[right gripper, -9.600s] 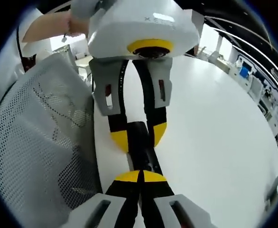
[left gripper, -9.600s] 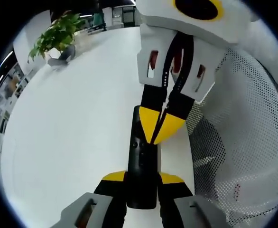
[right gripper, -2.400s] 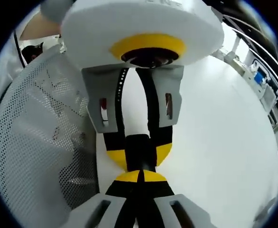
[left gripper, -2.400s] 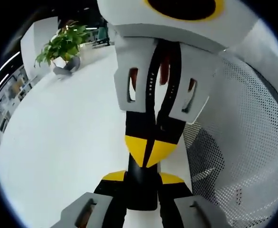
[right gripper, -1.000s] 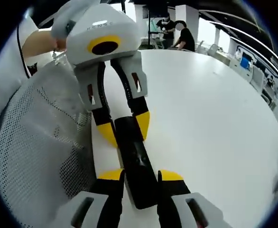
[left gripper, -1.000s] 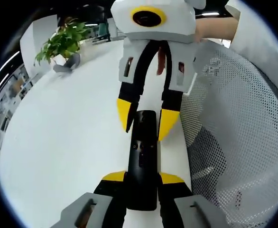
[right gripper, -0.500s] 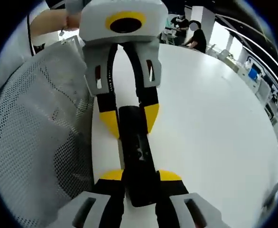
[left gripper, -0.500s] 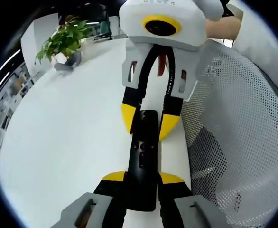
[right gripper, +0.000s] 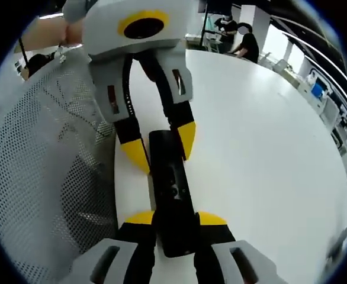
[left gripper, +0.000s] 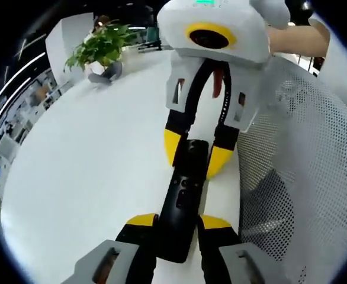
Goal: Press the specified remote control buttons in sequence, fully releasing each button before pressing the next.
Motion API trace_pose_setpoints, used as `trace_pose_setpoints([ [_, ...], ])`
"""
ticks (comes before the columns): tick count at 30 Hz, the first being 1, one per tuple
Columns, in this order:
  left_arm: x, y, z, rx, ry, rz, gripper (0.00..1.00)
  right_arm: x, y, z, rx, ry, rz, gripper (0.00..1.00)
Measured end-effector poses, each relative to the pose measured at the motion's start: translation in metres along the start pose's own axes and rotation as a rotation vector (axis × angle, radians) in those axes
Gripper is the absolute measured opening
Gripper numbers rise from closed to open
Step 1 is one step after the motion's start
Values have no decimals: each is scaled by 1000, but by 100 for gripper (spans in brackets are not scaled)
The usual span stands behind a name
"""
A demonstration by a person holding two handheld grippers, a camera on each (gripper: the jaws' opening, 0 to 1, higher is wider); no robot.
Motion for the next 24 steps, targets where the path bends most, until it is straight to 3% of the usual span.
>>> trace_pose_setpoints([
  [4, 25, 9, -3, 214, -91, -86, 34, 0, 0, 2, -9, -16, -4, 21],
  [8, 67, 22, -6, 341, -230, -268, 42, 0, 0, 0, -6, -3, -4, 21],
  [12, 104, 28, -2, 393, -333, -445, 53, 0, 0, -1, -2, 17, -11, 21],
  [14, 115, 29, 1, 434, -380, -496, 57, 0, -1, -1, -1, 20, -14, 21],
  [20, 146, 34, 12, 370, -514, -696, 68, 0, -2, -2, -3, 32, -15, 21],
  [24, 159, 38, 13, 414, -624, -755, 87, 0, -2, -2, -8, 29, -13, 21],
])
Point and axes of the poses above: the point that each gripper's makers call its tool centre point, and the gripper's own axes: x roughly backward along the fingers, y roughly to its left, z roughly out of its underside, the point moved 8 cm from there along x, roughly backward along the fingers, and after that the axes turned 9 degrees about -z, right-handed, at the moved point
